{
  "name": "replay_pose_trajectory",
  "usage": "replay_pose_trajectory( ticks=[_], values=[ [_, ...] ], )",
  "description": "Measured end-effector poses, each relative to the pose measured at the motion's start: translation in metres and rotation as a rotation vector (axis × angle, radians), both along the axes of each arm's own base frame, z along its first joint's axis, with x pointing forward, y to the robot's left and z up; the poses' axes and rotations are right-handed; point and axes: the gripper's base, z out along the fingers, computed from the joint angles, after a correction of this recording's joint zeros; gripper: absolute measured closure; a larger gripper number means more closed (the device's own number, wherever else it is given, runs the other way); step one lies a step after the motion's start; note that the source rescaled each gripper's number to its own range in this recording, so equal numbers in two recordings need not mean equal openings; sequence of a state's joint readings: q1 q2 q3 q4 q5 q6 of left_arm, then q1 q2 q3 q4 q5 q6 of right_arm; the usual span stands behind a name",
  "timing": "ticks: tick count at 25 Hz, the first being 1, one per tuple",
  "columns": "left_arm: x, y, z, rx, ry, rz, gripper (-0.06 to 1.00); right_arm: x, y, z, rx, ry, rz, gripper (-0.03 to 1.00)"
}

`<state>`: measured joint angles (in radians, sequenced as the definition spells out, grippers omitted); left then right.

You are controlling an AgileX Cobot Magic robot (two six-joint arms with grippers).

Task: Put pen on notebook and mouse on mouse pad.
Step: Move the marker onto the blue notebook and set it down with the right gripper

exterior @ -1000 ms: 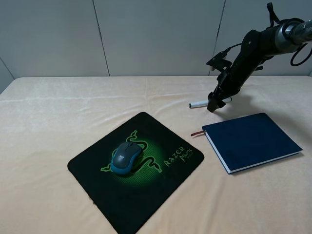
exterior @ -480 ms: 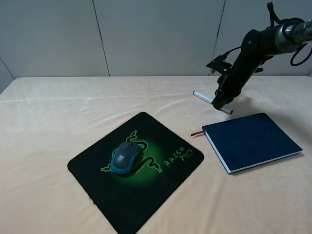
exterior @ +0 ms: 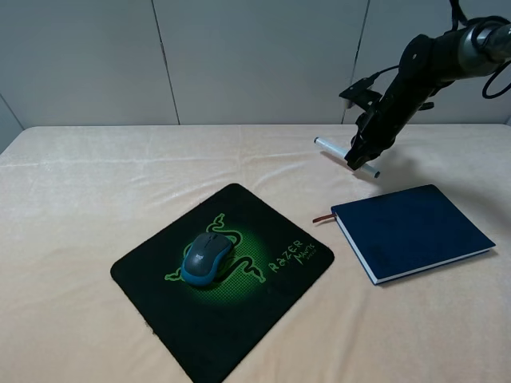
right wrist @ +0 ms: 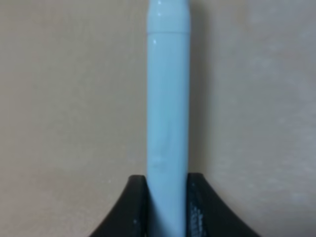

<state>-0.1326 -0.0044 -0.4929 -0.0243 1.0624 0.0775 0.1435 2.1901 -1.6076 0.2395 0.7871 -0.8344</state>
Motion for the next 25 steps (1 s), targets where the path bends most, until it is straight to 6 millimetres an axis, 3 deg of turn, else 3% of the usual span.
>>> replay_pose_trajectory(
  ticks=[6, 13, 17, 25],
  values=[
    [0.0, 0.0, 0.0, 0.0, 0.0, 0.0, -0.06, -0.011, 0.0, 0.054, 0.055, -0.039, -0.102, 0.96],
    [0.0, 0.0, 0.0, 0.0, 0.0, 0.0, -0.06, -0.037, -0.004, 0.1, 0.095, -0.009, -0.23, 0.96],
    [0.0, 0.0, 0.0, 0.0, 0.0, 0.0, -0.06, -0.061, -0.01, 0.11, 0.078, 0.03, -0.288, 0.96],
    [0.0, 0.0, 0.0, 0.0, 0.0, 0.0, -0.06, -0.118, -0.025, 0.104, 0.008, 0.071, -0.35, 0.96]
  ],
)
